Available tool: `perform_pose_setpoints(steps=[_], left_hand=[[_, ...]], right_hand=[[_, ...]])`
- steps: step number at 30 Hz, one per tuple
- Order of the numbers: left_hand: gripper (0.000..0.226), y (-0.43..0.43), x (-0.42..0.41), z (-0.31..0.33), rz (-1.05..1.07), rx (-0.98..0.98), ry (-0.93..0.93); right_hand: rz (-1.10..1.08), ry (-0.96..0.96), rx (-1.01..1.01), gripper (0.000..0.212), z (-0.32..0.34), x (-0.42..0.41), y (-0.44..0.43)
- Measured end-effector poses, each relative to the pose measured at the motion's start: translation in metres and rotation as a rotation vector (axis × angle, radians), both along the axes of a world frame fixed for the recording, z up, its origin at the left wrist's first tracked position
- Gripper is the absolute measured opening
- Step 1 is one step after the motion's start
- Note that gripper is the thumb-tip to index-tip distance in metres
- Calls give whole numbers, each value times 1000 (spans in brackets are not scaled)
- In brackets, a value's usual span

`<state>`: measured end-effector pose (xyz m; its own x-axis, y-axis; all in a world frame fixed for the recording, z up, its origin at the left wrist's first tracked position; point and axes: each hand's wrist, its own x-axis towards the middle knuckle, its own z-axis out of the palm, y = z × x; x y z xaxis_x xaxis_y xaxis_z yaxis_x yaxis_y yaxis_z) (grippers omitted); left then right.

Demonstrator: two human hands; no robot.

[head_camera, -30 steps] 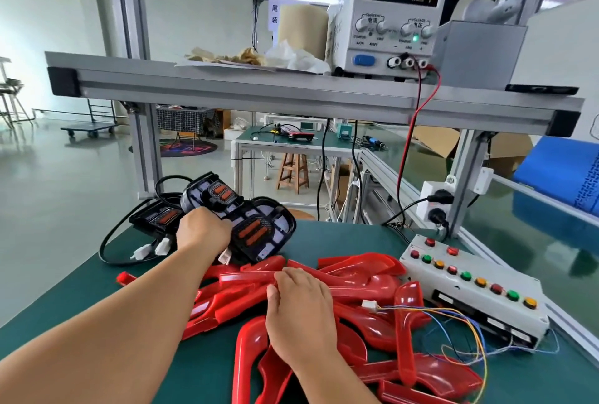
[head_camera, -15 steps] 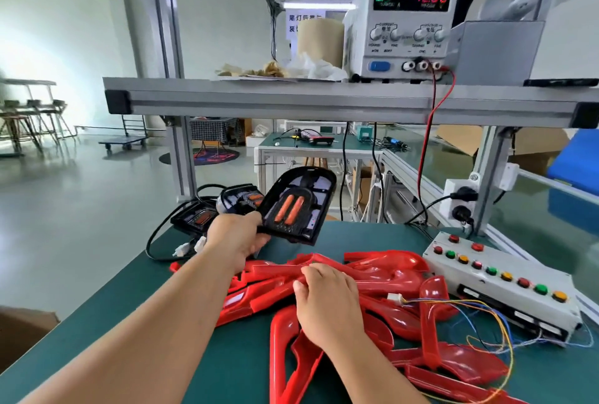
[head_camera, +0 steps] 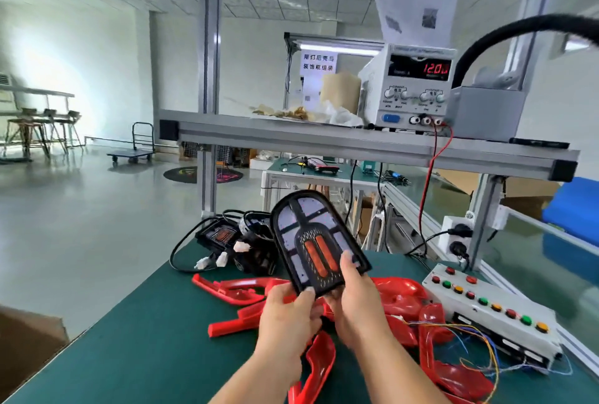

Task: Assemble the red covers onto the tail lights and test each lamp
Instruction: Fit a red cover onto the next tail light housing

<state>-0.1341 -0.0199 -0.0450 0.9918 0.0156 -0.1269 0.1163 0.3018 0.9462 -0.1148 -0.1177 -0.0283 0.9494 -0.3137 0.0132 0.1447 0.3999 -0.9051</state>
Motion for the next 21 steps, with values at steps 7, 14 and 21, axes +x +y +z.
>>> perform_pose_setpoints(steps=[7,14,21], left_hand=[[121,28,-30,-25,-335,1580,-398],[97,54,5,-20,-156,1717,-362],[74,58,29,-30,17,1675,-363]], right_hand=[[-114,60,60,37,15,-15,-32],[-129,104,173,44,28,-44,-61],[-18,115,186,43,8,-73,-83]])
